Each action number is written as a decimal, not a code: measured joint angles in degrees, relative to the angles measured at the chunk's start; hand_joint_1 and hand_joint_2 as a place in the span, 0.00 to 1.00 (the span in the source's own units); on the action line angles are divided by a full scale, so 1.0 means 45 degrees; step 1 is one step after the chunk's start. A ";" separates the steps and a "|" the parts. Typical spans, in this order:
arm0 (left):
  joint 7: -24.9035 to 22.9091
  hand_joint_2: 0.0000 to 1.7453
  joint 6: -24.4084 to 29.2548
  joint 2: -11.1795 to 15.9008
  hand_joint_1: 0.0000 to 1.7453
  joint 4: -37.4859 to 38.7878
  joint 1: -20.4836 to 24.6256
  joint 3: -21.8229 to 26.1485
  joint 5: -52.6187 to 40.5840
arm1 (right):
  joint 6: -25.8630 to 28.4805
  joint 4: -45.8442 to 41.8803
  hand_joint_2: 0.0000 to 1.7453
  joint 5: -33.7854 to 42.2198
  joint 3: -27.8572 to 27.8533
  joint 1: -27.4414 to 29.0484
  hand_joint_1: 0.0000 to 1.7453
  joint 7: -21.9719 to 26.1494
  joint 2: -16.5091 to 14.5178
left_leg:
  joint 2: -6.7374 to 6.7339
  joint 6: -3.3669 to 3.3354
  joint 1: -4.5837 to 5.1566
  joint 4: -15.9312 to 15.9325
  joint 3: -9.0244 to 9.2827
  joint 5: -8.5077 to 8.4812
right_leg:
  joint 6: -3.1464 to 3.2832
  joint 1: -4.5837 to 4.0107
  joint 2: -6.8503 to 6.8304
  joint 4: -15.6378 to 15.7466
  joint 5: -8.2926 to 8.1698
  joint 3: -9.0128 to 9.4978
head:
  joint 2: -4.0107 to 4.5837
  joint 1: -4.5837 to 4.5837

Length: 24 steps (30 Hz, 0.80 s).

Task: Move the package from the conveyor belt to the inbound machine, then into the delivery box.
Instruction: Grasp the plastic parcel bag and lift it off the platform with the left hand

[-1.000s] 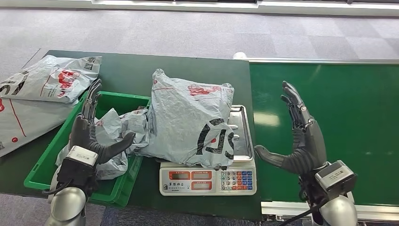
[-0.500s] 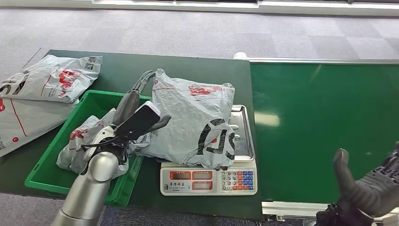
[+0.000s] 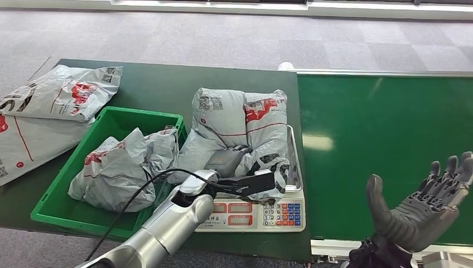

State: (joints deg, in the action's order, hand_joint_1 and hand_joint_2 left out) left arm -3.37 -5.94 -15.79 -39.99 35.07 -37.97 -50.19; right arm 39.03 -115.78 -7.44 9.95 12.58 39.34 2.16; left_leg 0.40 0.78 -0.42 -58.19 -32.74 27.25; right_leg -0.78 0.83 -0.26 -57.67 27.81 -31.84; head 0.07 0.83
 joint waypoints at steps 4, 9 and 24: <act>0.0181 1.00 -0.0152 -0.0130 1.00 0.0783 0.0373 -0.0153 -0.0089 | -0.0084 0.0030 1.00 -0.0024 0.0056 -0.0106 0.00 -0.0090 -0.0061 | 0.0002 -0.0001 -0.0001 0.0003 0.0026 0.0000 | 0.0000 0.0000 -0.0004 0.0000 0.0002 0.0033 | 0.0000 0.0004; 0.0243 1.00 -0.0147 -0.0186 1.00 0.1227 0.0643 -0.0183 -0.0140 | -0.0100 0.0101 1.00 -0.0045 0.0057 -0.0167 0.00 -0.0132 -0.0113 | 0.0000 -0.0001 0.0000 0.0003 0.0063 0.0000 | 0.0000 0.0001 -0.0001 0.0000 0.0001 0.0070 | 0.0000 0.0002; 0.0727 1.00 0.2204 0.0404 1.00 -0.1682 -0.0177 0.0500 -0.0392 | 0.0142 0.0210 1.00 -0.0274 0.0057 0.0161 0.00 -0.0131 -0.0164 | -0.0008 0.0006 -0.0002 0.0003 0.0021 -0.0006 | 0.0004 -0.0005 0.0016 -0.0007 -0.0002 0.0019 | 0.0000 0.0001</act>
State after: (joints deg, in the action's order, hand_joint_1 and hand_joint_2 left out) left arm -0.09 3.98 -13.97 -47.56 34.28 -35.72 -51.96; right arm 39.67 -114.84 -8.67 10.21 13.30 38.75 1.42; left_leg 0.36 0.81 -0.43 -58.18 -32.65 27.22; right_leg -0.76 0.81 -0.18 -57.71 27.80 -31.76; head 0.07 0.84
